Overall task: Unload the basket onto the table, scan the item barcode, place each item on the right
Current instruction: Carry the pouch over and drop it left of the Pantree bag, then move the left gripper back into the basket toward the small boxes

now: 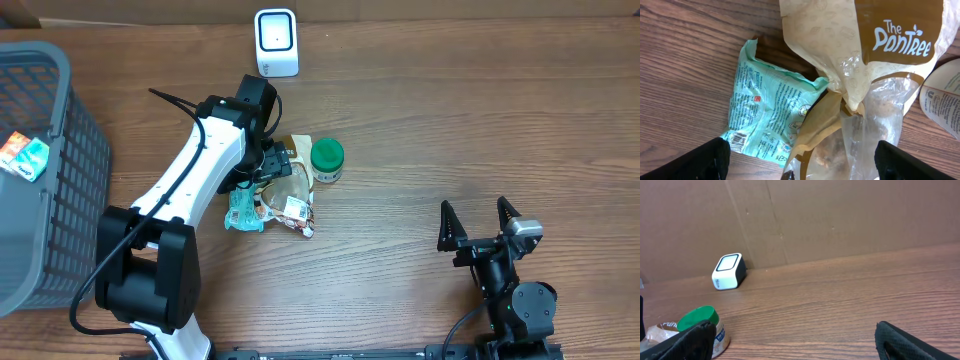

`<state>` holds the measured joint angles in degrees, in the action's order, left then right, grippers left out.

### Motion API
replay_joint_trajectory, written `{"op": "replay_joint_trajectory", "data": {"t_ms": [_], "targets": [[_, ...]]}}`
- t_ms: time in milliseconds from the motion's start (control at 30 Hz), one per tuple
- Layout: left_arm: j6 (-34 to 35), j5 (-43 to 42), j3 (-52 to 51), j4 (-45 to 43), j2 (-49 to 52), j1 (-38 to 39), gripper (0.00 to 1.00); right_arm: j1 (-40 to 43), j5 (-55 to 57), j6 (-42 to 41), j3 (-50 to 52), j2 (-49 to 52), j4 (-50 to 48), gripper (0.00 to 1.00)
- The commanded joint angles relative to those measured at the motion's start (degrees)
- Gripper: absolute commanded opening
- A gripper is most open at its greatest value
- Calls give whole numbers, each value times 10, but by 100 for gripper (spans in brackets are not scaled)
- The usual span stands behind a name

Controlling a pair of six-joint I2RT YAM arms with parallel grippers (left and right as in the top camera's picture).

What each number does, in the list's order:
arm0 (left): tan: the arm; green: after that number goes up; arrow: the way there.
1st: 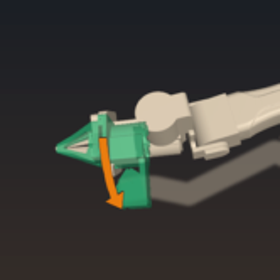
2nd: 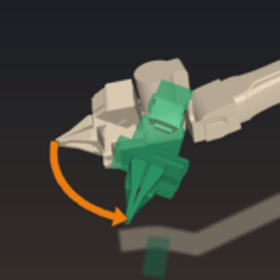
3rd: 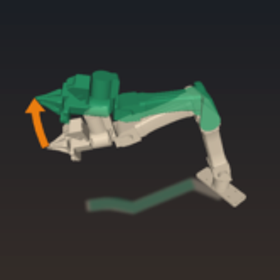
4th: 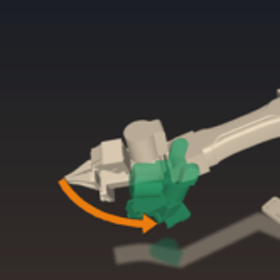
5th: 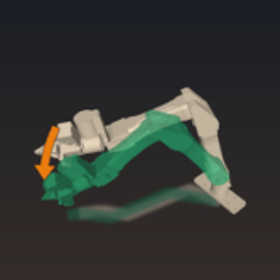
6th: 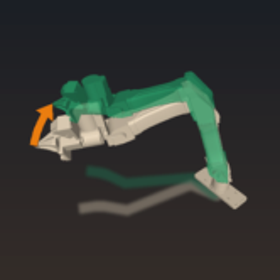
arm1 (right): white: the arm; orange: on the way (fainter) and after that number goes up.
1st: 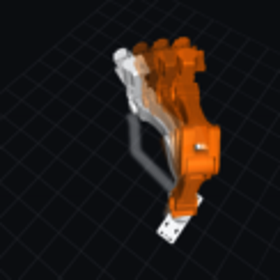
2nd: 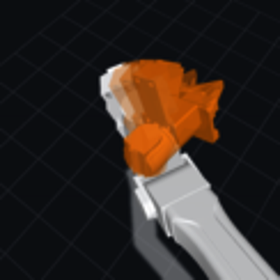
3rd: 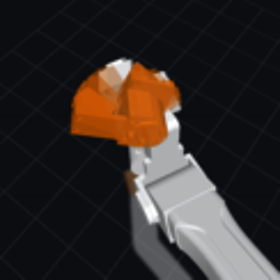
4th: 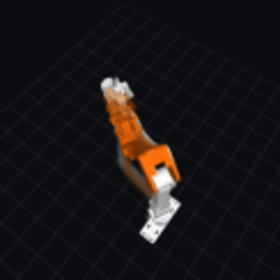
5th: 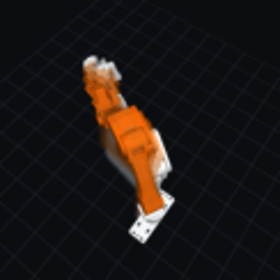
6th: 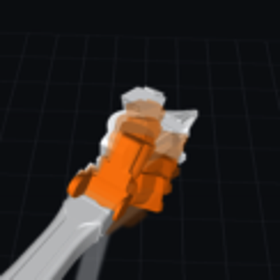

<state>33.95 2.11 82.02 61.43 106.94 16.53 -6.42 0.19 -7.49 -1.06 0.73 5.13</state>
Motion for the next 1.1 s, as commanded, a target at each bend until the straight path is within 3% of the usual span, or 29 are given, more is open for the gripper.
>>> {"op": "replay_joint_trajectory", "data": {"t_ms": [0,267,467,700,800,1067], "targets": [[-24,-2,46,14,-13,3,94,2,-3,1,6,-6,-3,100],[-73,-1,211,80,-61,-11,95,2,-3,1,6,-6,-3,100],[-87,-18,337,90,-127,-70,100,2,-3,1,6,-6,-3,100],[-87,-36,399,90,-197,-222,99,2,-3,1,6,-6,-3,100],[-87,-34,400,86,-222,-340,99,2,-3,1,6,-6,-3,100],[-87,-34,400,91,-196,-533,100,2,-3,1,6,-6,-3,100]]}}
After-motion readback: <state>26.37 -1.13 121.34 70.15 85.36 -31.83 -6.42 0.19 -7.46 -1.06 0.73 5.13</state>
